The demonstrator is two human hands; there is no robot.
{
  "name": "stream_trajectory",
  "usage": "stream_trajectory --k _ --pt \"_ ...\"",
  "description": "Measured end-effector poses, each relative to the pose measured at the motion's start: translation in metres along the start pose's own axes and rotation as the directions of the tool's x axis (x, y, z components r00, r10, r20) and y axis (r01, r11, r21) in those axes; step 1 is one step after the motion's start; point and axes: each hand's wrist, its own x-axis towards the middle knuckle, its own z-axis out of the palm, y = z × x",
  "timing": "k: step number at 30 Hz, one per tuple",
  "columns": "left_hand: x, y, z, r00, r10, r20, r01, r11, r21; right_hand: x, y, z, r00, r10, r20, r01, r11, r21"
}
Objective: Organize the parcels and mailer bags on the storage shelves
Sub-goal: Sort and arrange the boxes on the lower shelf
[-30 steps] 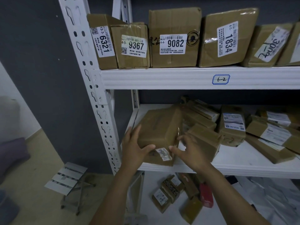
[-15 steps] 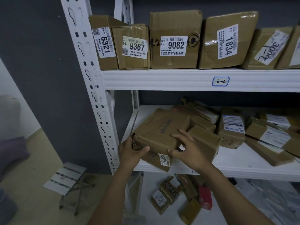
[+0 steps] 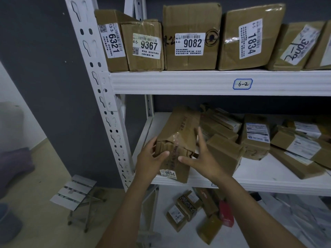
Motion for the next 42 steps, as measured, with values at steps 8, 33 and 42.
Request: stream_trajectory --k 8,33,42 --pt "-0.015 -0.005 -0.026 0.990 0.092 -0.111 -0.065 0.972 0.224 0.028 -0.012 0.018 0.996 -0.078 0.048 0.088 0.957 -0.276" --pt "-0.015 -0.027 -0.086 0.964 0.008 -0.265 0.139 0.835 0.532 0.060 -0.026 0.081 0.993 -0.085 0.087 0.109 0.938 -0.330" --pt "-0.024 0.007 -0.065 0.888 0.362 -0.284 -0.066 0.711 0.700 0.049 -0.039 0.049 0.977 -0.057 0.204 0.165 0.807 -0.567"
